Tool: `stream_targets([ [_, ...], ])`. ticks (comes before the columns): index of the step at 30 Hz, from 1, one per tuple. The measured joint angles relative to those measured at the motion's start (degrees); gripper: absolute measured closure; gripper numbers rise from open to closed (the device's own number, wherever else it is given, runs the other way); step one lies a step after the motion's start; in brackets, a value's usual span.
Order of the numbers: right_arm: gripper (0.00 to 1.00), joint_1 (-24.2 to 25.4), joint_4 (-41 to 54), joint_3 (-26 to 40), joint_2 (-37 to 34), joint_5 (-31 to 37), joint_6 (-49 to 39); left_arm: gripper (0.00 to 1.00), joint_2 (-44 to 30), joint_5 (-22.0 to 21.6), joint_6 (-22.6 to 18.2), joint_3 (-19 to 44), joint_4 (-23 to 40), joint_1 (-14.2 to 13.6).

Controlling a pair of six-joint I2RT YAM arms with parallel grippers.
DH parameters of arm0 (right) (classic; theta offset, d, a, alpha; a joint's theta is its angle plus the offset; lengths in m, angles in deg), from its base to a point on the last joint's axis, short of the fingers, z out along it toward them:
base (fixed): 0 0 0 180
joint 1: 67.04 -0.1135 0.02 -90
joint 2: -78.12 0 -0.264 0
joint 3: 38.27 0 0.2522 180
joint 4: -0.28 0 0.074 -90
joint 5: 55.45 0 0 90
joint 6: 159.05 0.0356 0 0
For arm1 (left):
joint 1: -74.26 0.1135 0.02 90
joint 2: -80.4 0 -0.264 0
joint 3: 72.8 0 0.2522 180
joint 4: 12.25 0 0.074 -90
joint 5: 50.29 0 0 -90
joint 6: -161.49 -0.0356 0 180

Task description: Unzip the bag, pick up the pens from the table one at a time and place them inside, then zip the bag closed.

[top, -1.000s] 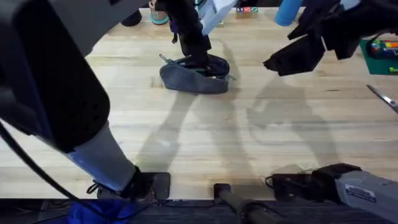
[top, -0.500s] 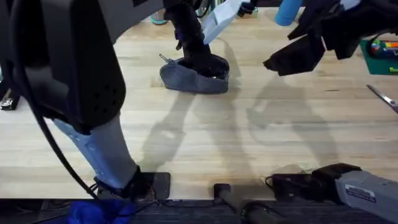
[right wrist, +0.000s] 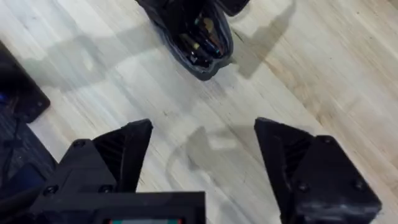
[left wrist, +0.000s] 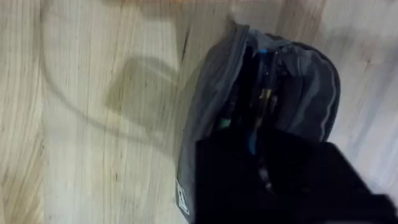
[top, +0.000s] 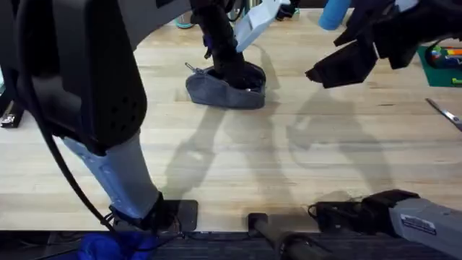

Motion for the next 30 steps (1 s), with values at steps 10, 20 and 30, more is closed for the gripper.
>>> stream_targets([
  [10,0.003,0.00,0.00,0.00,0.01,0.02,0.00,0.024,0.00,0.20,-0.45,0.00,0.00,0.00],
  [20,0.005,0.00,0.00,0.00,0.01,0.02,0.00,0.008,0.00,0.20,-0.47,0.00,0.02,0.00],
  [30,0.004,0.00,0.00,0.00,0.01,0.00,0.00,0.008,0.00,0.15,1.57,4.01,2.37,0.00],
])
